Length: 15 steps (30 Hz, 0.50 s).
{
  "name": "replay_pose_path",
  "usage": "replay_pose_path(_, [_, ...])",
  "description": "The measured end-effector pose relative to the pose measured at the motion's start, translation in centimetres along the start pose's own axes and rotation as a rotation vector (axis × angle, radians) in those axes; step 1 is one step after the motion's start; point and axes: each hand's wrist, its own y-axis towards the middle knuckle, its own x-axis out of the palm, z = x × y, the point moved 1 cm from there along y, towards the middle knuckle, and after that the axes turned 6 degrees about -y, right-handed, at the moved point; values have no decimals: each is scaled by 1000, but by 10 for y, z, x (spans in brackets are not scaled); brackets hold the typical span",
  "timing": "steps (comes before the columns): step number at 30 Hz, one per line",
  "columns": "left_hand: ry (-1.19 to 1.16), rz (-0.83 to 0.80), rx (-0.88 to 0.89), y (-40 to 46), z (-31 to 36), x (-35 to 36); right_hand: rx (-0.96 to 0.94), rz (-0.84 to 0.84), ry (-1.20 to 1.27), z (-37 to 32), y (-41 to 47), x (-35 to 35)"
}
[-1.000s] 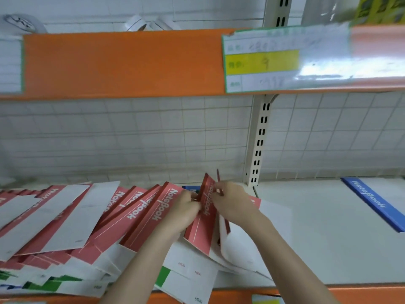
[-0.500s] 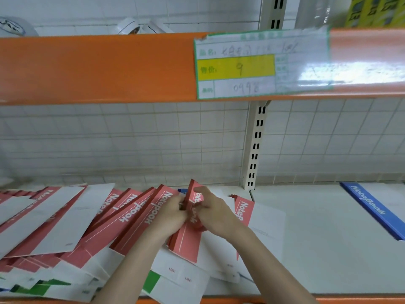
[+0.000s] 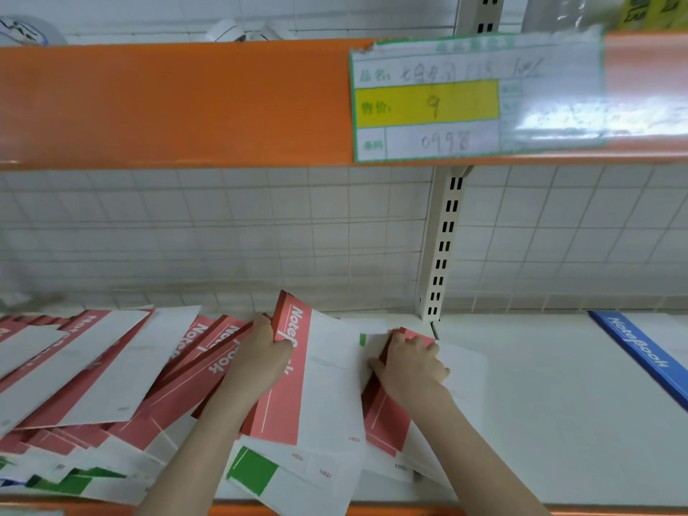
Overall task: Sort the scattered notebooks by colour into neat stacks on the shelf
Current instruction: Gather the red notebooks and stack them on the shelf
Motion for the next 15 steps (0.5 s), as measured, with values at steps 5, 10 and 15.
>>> replay_pose_path(5, [43, 5, -8, -3, -1, -4, -36, 14, 129, 1, 3, -9])
replay_pose_path(10, [-2, -2, -35, -3, -2, -7, -57, 27, 226, 3, 1, -11])
replay_pose_path(15, [-37, -72, -83, -2, -4, -2, -140, 110, 331, -3, 0, -21])
